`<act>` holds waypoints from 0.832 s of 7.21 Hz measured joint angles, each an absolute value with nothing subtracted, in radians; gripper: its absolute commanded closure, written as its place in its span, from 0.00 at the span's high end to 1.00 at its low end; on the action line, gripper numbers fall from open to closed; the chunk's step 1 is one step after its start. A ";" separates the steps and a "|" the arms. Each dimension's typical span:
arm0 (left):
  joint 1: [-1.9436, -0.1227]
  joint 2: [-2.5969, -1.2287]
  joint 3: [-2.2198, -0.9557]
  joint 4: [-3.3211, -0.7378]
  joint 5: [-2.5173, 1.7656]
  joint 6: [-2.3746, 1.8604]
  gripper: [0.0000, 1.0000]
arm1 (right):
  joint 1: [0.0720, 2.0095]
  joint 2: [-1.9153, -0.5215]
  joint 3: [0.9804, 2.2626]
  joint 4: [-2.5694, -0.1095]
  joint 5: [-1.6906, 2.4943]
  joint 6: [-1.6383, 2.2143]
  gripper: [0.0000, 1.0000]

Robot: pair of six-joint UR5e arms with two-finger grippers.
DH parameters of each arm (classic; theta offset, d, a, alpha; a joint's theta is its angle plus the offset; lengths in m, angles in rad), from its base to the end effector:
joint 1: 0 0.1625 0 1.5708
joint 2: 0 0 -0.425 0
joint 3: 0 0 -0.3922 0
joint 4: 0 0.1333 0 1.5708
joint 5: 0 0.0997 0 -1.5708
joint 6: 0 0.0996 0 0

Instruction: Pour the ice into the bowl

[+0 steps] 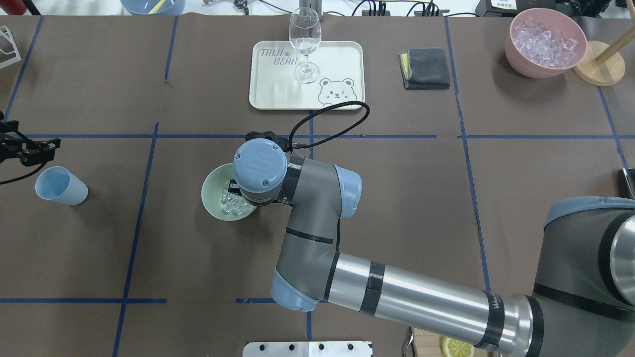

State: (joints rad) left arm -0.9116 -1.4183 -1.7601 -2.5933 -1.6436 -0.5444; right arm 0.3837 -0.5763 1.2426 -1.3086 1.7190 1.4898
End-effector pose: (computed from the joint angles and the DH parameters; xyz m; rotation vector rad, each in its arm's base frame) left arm 0.1838 -0.4430 0.5298 0.8363 0.6543 0.1424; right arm -0.7005 -0.4107 0.1309 0.0798 -0.9352 0.2114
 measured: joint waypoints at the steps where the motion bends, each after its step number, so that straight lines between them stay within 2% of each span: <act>1: -0.987 -1.461 -1.761 -2.502 -1.722 -0.430 1.00 | 0.384 -0.577 1.248 -1.308 1.719 1.487 0.00; 4: -1.175 -1.525 -1.759 -2.270 -1.924 -0.105 1.00 | 0.390 -0.597 1.342 -1.309 1.725 1.487 0.00; 6: -1.289 -1.540 -1.754 -2.075 -2.035 0.124 1.00 | 0.415 -0.692 1.492 -1.315 1.728 1.486 0.00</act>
